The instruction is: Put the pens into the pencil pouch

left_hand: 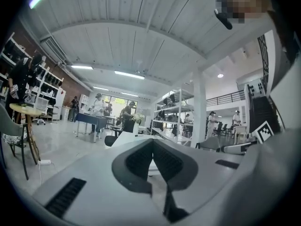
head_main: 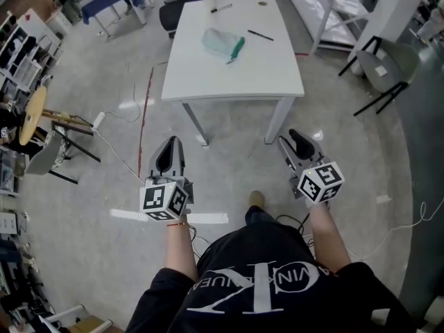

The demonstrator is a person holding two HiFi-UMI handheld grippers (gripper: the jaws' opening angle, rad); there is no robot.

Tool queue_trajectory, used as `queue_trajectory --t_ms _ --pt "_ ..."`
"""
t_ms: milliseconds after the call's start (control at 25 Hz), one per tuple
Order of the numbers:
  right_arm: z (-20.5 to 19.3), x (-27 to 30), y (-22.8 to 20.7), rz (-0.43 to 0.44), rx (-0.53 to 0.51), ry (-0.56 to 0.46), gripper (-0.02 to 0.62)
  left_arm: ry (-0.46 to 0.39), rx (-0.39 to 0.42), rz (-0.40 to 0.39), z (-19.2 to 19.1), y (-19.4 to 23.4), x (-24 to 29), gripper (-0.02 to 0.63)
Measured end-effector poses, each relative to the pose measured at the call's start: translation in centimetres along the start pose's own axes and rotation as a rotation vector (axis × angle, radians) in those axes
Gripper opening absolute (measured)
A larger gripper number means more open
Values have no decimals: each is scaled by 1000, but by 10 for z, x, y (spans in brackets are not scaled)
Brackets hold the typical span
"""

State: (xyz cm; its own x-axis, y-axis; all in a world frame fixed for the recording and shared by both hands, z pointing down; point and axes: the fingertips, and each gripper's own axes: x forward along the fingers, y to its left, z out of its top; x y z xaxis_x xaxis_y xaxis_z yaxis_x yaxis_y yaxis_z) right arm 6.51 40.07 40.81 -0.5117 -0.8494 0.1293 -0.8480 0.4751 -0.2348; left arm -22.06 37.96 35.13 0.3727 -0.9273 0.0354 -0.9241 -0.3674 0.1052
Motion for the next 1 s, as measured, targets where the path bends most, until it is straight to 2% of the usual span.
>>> queue_trajectory --t_ms 520,1000 --pt "18 65 -70 52 -21 19 167 -30 -19 31 1 3 93 3" --pt "21 88 -103 59 9 30 167 -4 -11 21 3 -2 135 3"
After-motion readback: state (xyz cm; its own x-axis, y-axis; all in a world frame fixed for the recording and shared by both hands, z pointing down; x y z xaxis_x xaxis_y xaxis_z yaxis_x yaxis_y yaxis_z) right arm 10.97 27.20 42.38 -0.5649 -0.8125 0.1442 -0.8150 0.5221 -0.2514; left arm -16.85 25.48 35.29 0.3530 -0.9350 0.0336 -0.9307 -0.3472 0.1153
